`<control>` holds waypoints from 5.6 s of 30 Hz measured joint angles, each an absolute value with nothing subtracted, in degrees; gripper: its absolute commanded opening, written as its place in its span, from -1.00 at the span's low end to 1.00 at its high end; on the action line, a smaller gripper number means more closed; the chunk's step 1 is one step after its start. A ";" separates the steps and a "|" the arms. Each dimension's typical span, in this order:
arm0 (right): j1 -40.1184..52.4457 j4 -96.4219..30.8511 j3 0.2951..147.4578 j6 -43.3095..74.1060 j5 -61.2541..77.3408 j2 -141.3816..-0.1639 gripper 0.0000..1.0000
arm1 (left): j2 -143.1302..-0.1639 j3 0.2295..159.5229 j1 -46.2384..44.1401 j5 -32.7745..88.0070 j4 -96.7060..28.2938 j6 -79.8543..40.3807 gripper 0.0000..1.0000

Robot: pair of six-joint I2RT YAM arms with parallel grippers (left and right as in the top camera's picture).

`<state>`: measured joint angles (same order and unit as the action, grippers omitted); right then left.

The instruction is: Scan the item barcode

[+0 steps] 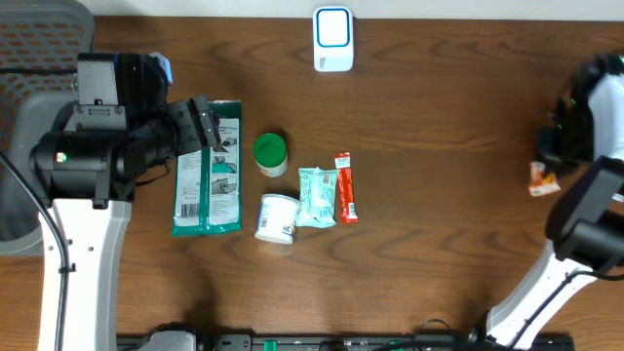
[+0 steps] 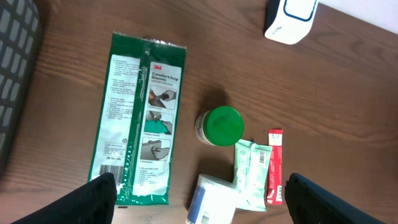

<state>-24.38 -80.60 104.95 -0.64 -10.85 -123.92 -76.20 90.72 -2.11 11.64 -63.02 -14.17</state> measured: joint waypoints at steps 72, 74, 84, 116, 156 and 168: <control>-7.60 -75.26 101.36 -10.02 39.66 -123.96 -0.24 | -76.20 90.72 -2.09 11.64 -63.02 -14.17 0.72; -3.75 -69.93 98.41 -6.35 39.00 -123.96 -0.19 | -76.20 90.72 -2.11 11.64 -63.00 -14.17 0.72; 14.04 -50.39 87.88 6.26 35.31 -123.96 -0.20 | -76.20 90.72 -2.11 11.64 -63.02 -14.17 0.72; 18.02 -52.16 81.14 20.95 26.94 -121.43 -0.60 | -76.20 90.72 -2.11 11.64 -63.02 -14.17 0.72; 24.69 -43.92 74.13 39.75 27.51 -117.34 -0.42 | -76.20 90.72 -2.11 11.64 -63.02 -14.17 0.72; 25.12 -43.79 73.91 42.30 27.16 -117.38 -0.60 | -76.20 90.72 -2.11 11.64 -63.02 -14.17 0.72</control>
<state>25.12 -43.79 73.91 42.30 27.16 -117.38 -76.20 90.72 -2.11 11.64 -63.02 -14.17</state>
